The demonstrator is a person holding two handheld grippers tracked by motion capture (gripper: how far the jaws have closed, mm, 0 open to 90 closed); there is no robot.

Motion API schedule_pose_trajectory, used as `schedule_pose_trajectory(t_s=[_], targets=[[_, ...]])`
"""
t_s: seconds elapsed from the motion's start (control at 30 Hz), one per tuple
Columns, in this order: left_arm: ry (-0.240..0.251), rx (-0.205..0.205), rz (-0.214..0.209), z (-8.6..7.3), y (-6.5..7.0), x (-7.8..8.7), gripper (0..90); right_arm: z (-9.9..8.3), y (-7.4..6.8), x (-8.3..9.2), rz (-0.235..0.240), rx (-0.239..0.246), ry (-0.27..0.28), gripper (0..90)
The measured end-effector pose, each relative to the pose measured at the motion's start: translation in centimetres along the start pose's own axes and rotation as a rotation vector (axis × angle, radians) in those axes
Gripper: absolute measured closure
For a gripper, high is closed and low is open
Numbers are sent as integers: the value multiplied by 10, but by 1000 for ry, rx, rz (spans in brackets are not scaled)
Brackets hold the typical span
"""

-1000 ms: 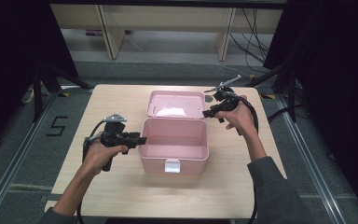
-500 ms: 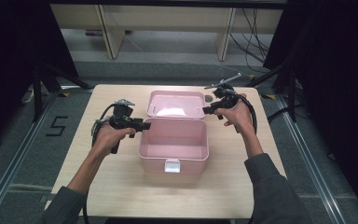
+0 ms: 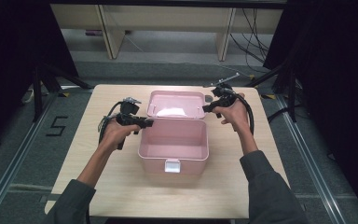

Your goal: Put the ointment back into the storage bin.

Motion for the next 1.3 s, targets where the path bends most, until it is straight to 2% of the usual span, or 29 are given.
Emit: schedule_pose_trajectory(t_s=[0.2, 0.3, 0.37, 0.4, 0.5, 0.57, 0.6, 0.63, 0.7, 0.77, 0.83, 0.93, 1.1, 1.13, 1.2, 1.3], targets=[[-15, -52, 42, 0, 5, 2, 756, 1, 1, -4, -5, -29, 8, 553], [-16, -62, 47, 0, 6, 2, 760, 3, 3, -6, -13, -33, 18, 563], [-16, -61, 49, 0, 6, 2, 761, 3, 3, -9, -22, -56, 30, 570], [-15, -63, 53, -1, 7, 2, 761, 4, 5, -10, -30, -45, 31, 572], [-12, -74, 61, -1, 9, 2, 765, 5, 7, -14, -40, -71, 36, 584], [-14, -79, 60, -2, 10, 3, 765, 5, 7, -17, -40, -85, 34, 587], [-11, -77, 57, -2, 11, 3, 765, 5, 9, -19, -43, -74, 30, 588], [-10, -80, 55, -2, 12, 3, 765, 5, 8, -20, -46, -90, 32, 589], [-12, -88, 52, -3, 14, 3, 765, 5, 9, -22, -50, -70, 30, 593], [-15, -89, 46, -3, 15, 3, 764, 6, 8, -24, -50, -90, 31, 596], [-14, -87, 43, -3, 17, 3, 764, 6, 9, -25, -64, -65, 35, 599], [-10, -88, 37, -3, 18, 3, 766, 7, 9, -26, -60, -97, 32, 601], [-8, -92, 32, -3, 19, 5, 774, 6, 11, -30, -72, -79, 37, 611], [-8, -93, 33, -3, 19, 5, 775, 7, 11, -30, -64, -101, 32, 613], [-7, -93, 32, -3, 19, 5, 775, 7, 12, -32, -76, -88, 35, 616], [-8, -94, 33, -3, 19, 5, 775, 7, 12, -35, -74, -110, 29, 619]])
Point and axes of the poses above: each handheld gripper's, and its own axes: x roughly backward along the jaws, z roughly out of its top, y roughly to its right, the point moved 1 cm from there along -x, roughly forward along the jaws, and after that the axes turned 2 degrees about x, right-handed, at the moved point
